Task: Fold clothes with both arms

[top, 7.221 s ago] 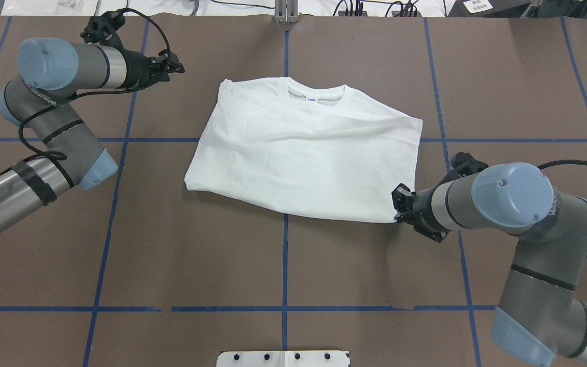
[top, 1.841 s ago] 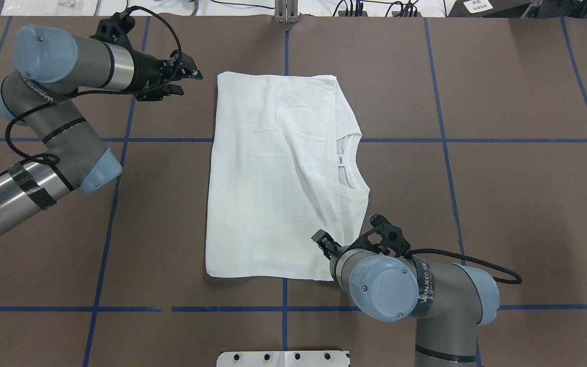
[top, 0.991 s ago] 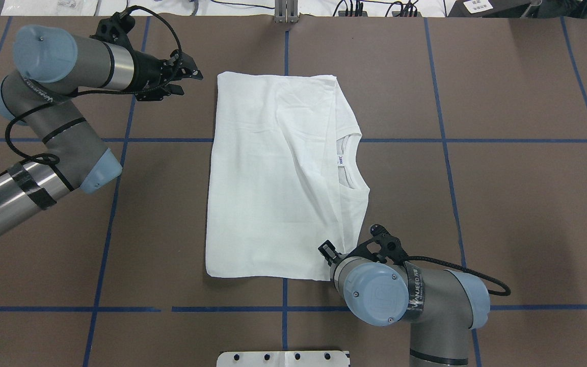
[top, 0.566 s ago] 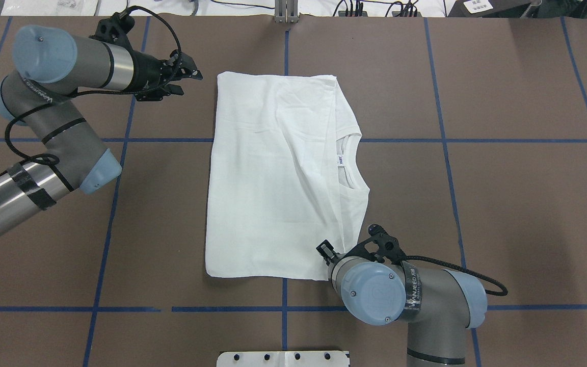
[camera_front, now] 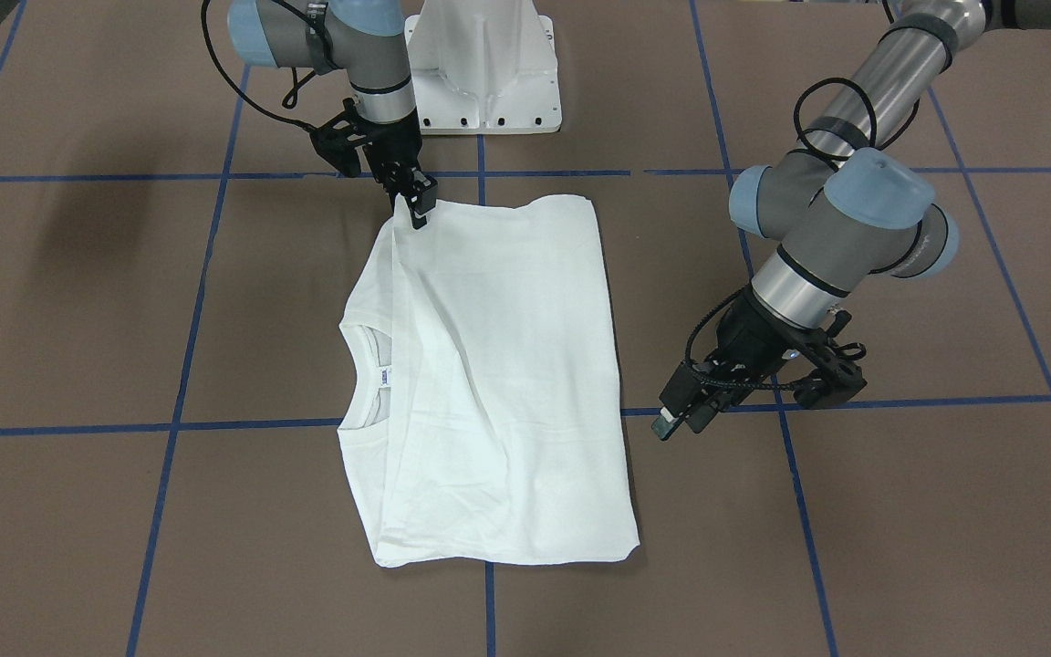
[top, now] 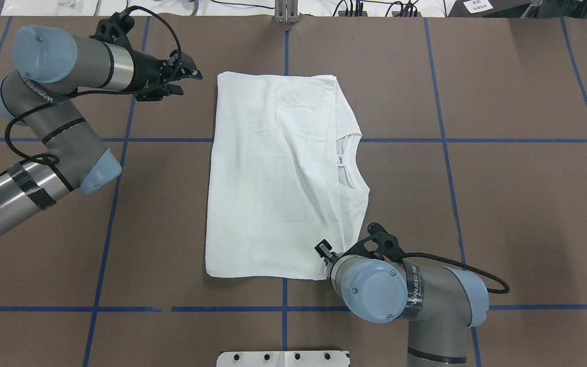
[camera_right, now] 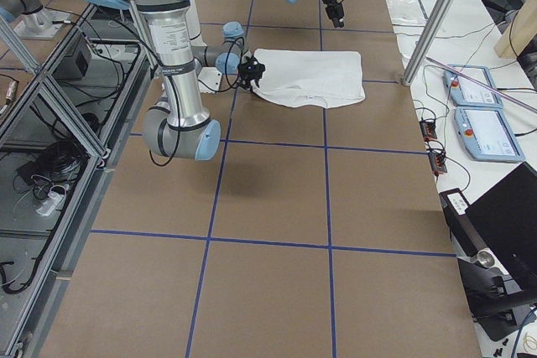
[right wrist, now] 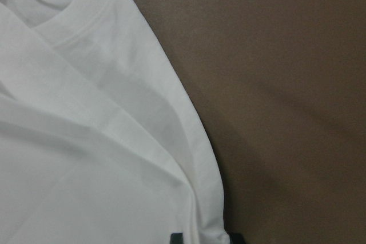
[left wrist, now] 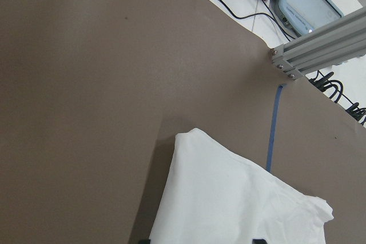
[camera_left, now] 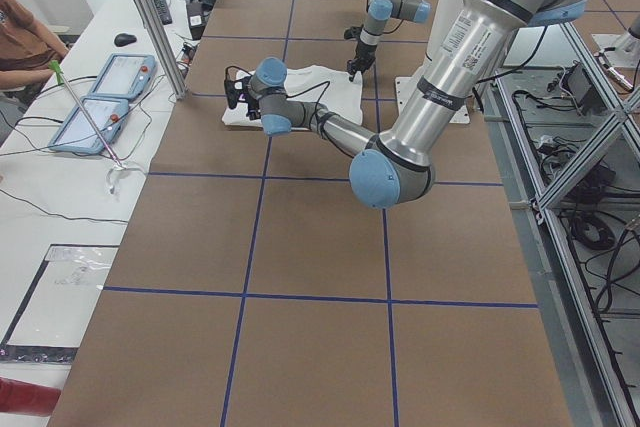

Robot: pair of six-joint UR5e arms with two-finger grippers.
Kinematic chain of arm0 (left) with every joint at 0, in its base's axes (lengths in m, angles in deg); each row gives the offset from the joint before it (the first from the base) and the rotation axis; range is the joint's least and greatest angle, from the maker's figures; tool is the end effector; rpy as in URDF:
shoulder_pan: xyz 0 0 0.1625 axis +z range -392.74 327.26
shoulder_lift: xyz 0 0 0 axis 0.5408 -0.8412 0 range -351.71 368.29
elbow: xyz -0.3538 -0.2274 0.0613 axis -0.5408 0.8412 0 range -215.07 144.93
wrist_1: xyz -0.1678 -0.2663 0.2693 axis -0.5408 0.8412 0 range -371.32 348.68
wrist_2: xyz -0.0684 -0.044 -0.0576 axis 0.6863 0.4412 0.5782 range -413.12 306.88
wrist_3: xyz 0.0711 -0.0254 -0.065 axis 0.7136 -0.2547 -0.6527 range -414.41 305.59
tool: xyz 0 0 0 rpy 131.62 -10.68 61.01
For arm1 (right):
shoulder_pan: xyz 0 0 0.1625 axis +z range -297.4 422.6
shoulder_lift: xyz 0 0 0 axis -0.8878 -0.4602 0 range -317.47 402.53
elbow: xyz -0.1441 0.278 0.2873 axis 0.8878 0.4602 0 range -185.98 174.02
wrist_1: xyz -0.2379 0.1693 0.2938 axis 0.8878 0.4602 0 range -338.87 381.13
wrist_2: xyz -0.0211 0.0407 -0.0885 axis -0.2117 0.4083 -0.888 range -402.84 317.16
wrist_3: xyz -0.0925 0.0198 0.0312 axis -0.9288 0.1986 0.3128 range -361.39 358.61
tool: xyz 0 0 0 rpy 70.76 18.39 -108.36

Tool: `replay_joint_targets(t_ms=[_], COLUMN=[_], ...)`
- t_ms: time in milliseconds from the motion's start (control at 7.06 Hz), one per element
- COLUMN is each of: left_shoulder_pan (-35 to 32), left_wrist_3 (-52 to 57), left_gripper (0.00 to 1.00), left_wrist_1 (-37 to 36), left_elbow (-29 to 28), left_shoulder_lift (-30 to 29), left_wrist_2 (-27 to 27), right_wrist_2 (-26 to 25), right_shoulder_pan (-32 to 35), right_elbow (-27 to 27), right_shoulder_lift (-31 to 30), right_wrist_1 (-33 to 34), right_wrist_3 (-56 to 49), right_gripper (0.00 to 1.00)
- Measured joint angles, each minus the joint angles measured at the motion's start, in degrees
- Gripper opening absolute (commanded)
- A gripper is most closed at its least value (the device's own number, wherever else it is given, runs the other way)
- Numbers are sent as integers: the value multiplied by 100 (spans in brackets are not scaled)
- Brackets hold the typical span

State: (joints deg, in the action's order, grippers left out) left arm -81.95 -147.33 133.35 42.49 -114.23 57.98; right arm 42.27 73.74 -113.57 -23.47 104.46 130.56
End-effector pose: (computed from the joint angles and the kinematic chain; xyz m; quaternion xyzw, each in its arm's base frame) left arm 0.3919 -0.6033 0.3145 0.1008 0.6059 -0.2434 0.7506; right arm -0.5677 -0.2563 0.2822 -0.0709 -0.4041 0.4231 0.8079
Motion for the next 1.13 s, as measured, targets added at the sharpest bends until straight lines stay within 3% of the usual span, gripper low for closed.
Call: replay_joint_targets(t_ms=[566, 850, 1133], left_shoulder_pan=[19, 370, 1584], left_wrist_3=[-124, -817, -1608], left_gripper=[67, 67, 69], left_wrist_1=[0, -23, -556], left_elbow=[119, 1025, 2446], left_shoulder_lift=[75, 651, 1531], left_wrist_2=[-5, -141, -1014], right_wrist_2=[41, 61, 73], right_shoulder_pan=[22, 44, 24], right_elbow=[-118, -335, -583], right_shoulder_lift=[-28, -154, -382], right_wrist_1=[29, 33, 34], right_wrist_3=[-3, -3, -3], right_gripper=[0, 0, 0])
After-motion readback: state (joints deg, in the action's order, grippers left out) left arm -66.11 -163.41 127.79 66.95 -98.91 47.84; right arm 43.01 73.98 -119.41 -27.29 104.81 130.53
